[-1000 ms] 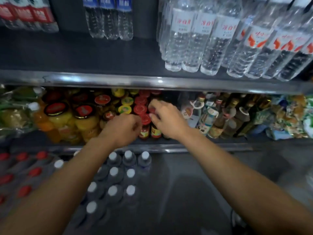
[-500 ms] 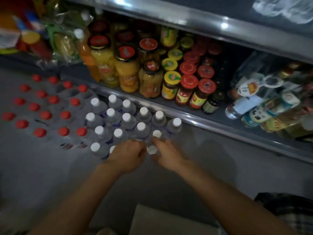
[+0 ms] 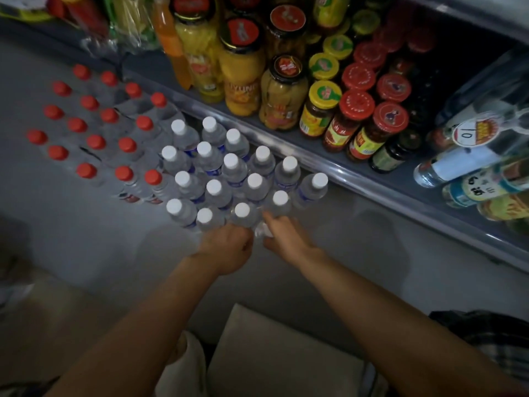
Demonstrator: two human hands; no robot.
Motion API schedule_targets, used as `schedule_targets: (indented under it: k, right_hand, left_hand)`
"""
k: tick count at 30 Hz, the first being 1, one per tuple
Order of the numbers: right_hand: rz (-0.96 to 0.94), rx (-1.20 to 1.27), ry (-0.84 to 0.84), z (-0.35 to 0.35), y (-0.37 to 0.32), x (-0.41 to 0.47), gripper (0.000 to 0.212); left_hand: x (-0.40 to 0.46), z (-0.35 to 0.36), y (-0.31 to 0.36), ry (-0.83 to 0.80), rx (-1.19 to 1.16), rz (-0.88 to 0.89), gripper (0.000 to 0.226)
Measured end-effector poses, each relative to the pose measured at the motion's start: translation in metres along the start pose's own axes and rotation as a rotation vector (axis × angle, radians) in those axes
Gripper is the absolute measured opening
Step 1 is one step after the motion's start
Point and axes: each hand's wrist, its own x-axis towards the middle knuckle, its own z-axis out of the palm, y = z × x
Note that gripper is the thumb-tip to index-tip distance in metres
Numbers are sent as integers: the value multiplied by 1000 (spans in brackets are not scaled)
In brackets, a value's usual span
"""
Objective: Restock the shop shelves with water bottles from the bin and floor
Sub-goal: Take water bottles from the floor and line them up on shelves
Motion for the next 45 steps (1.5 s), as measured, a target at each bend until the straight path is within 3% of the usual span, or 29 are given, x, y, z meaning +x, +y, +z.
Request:
schedule_targets:
  k: [3, 7, 20, 35, 40, 45]
  right_hand:
    - [11, 52, 23, -11, 3, -9, 53]
    - [-25, 100, 104, -44, -2, -21, 22]
    - [-3, 79, 538, -210, -38, -71, 18]
    - [72, 82, 859, -380, -105, -113, 13]
    - [36, 121, 1001, -440, -95, -115, 27]
    - [2, 77, 1157, -484, -81, -114, 24]
  left_hand:
    - [2, -6, -1, 11, -20, 29, 16]
    - [4, -32, -3, 76, -1, 101, 15]
    - [15, -177, 12, 334, 72, 390, 15]
    - [-7, -337, 21, 551, 218, 574, 17]
    - [0, -383, 33, 638, 220, 514, 13]
    - [8, -414, 56, 743, 194, 480, 12]
